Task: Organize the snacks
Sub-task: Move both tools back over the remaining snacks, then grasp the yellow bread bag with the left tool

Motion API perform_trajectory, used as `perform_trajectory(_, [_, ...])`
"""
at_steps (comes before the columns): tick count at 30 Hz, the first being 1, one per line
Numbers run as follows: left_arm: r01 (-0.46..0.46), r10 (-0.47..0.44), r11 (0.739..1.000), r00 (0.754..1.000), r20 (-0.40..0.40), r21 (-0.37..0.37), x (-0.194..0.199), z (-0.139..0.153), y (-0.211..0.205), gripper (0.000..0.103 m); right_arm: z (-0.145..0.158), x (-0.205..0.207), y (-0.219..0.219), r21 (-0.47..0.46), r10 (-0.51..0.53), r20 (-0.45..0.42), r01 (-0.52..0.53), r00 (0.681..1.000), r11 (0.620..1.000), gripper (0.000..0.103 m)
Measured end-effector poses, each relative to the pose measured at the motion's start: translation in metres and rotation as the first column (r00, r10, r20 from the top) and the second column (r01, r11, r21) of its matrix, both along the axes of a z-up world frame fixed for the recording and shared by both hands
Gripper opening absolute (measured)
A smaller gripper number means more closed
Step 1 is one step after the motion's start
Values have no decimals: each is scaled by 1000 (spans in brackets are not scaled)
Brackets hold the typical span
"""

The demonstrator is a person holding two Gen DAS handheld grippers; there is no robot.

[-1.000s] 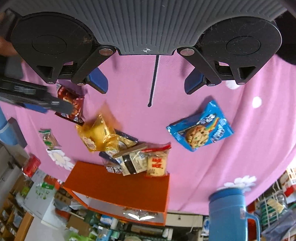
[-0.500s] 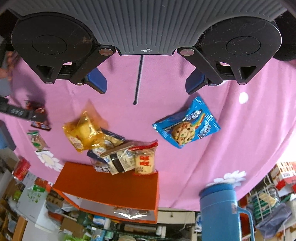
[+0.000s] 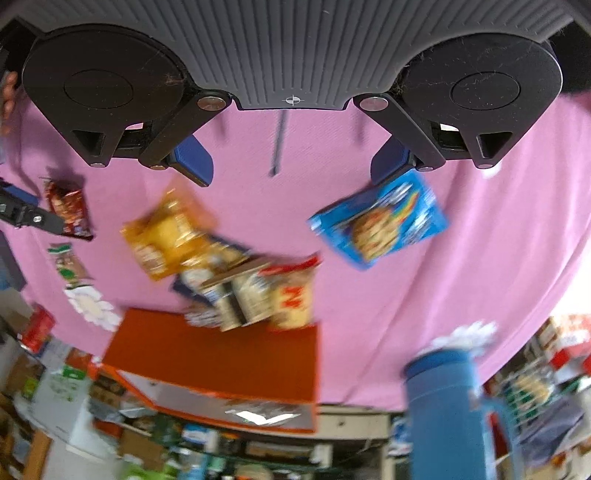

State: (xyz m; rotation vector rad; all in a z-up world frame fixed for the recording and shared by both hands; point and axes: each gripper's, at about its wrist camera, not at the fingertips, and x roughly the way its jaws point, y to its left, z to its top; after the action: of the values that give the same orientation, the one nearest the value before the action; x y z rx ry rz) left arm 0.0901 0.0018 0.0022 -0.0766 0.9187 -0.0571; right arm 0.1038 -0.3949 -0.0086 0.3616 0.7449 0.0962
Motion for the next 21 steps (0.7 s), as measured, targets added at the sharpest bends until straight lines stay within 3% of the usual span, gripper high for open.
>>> perform_trajectory(3, [124,-125,992,990,60,16,18,9,-28,76,1,-1,-5,26,-16,5,16,1000,1000,102])
perform_trajectory(6, [275,-280,959,955,95,63,44,10,-61,73,2,-2,-14,49,-45,11,44,999,998,102])
perform_trajectory(8, [403,-414,908,906,93,114,58,7,-80,73,1,-3,-21,66,-66,7,65,998,996,102])
perform_trajectory(11, [560,-575,808,817,39,183,77,-3,-99,68,0,-4,-33,103,-102,-3,102,995,989,102])
perform_trajectory(14, [665,-675,715,737,-32,215,90,-13,-109,66,-2,-4,-40,131,-124,-16,125,992,983,102])
perform_trajectory(16, [707,-710,673,700,-77,217,95,-22,-114,54,-4,-4,-39,135,-122,-22,123,992,983,102])
perform_trajectory(17, [722,-720,660,687,-100,209,98,-26,-115,47,-4,-4,-38,131,-117,-24,120,993,984,102])
perform_trajectory(18, [726,-720,658,684,-116,202,99,-29,-115,27,-4,-3,-37,126,-114,-25,116,993,985,102])
perform_trajectory(19, [722,-716,661,688,-118,203,98,-32,-116,18,-3,-3,-36,121,-111,-25,113,993,986,102])
perform_trajectory(21, [686,-680,703,726,-105,186,95,-29,-112,8,-4,-2,-36,117,-112,-28,114,993,986,102])
